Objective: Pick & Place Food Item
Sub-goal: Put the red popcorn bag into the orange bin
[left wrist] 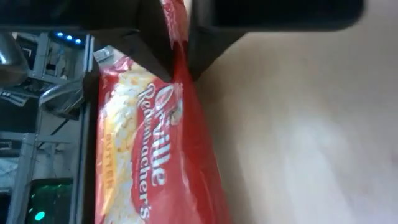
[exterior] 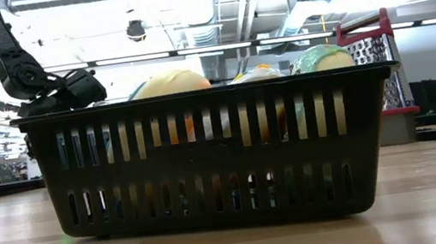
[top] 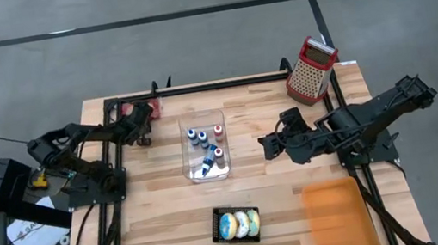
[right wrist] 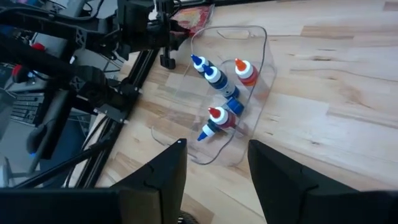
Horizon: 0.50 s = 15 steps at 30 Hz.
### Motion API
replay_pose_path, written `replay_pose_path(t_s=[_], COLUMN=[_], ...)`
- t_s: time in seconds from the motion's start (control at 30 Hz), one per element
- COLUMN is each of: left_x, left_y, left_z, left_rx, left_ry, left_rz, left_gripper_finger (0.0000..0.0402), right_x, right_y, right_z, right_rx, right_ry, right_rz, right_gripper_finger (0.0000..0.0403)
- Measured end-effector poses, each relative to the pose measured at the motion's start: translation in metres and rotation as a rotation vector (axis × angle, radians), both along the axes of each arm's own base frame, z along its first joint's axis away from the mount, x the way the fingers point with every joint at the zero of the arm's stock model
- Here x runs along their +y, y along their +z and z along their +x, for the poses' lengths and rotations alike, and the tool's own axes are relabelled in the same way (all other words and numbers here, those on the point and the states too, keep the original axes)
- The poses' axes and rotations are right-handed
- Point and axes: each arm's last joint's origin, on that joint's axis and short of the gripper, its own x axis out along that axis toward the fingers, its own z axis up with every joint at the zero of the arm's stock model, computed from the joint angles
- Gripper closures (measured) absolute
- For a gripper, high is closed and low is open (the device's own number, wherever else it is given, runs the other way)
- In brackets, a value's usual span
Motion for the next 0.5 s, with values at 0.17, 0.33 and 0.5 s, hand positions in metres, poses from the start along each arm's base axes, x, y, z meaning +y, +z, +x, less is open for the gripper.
replay_pose_path(t_s=[0.17,0.33,0.5], left_x=[0.001,-0.005,-0.02], left_y=[0.003,0.023,0.059], left_z=[0.002,0.013,0.015], left_rx=[0.016,-0.061,-0.135], left_ry=[-0.06,-0.189,-0.275], left_rz=[0.026,0.104,0.24], left_gripper_finger=[0.039,0.0396,0.0396], right_x=[0.004,0.01,0.014], right_y=[0.0,0.002,0.004], right_z=[-0.001,-0.002,-0.002], right_rx=[-0.006,-0.04,-0.078], right_ry=[0.009,0.012,-0.007], right_rz=[0.008,-0.009,-0.037], right_gripper_finger=[0.0239,0.0239,0.0239])
